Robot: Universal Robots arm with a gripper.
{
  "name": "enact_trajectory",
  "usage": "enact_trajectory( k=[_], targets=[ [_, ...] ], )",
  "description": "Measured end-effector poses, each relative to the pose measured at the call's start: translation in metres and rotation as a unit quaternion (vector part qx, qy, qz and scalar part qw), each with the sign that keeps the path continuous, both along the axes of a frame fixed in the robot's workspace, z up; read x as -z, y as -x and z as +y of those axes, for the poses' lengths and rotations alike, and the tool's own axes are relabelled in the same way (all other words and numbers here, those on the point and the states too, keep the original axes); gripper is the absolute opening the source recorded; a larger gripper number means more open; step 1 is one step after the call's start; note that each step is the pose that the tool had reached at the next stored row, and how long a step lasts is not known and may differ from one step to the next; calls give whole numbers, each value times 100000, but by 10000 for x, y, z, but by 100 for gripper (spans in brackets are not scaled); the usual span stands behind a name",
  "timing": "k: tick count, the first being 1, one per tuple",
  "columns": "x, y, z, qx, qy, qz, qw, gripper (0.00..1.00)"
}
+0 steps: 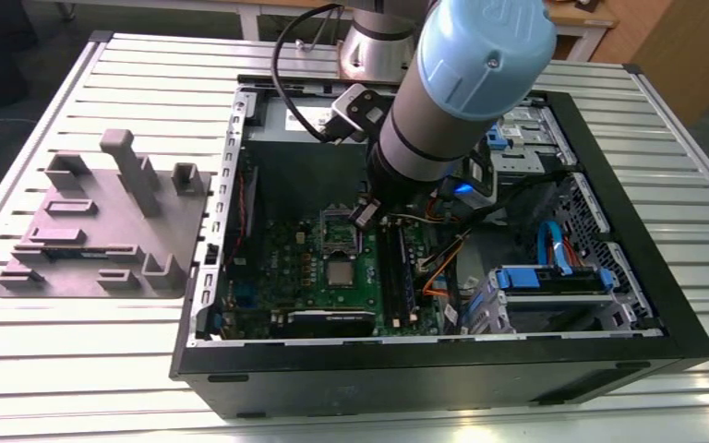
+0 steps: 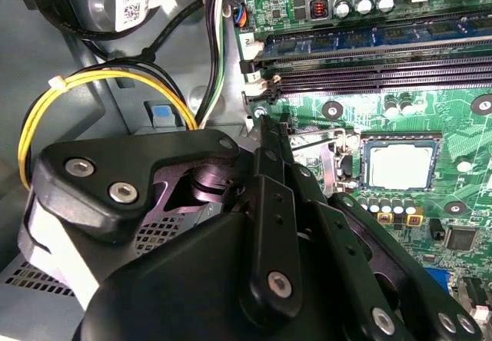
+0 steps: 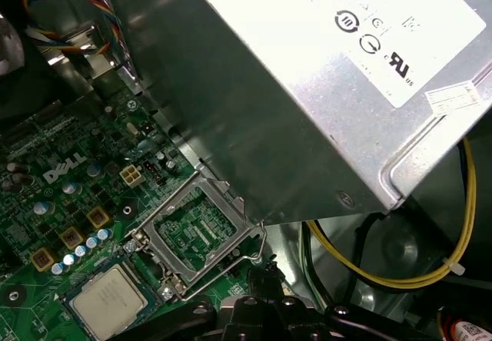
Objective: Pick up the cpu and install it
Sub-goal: 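Close the cpu cover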
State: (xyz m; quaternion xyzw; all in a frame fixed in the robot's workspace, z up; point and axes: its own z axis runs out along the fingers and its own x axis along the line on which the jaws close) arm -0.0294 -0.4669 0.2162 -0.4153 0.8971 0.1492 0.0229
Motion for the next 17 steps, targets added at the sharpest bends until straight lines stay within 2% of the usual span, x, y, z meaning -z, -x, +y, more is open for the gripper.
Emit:
enact_trajectory(
  k=[4,8,13,17],
  targets=[
    [1,0,0,161,-4,2,100000,10],
    [11,-1,1,2743,-6,-7,99962,10],
    [27,0,7,2903,-4,-8,99958,10],
    [51,0,24,4370,-14,0,99904,10]
  ],
)
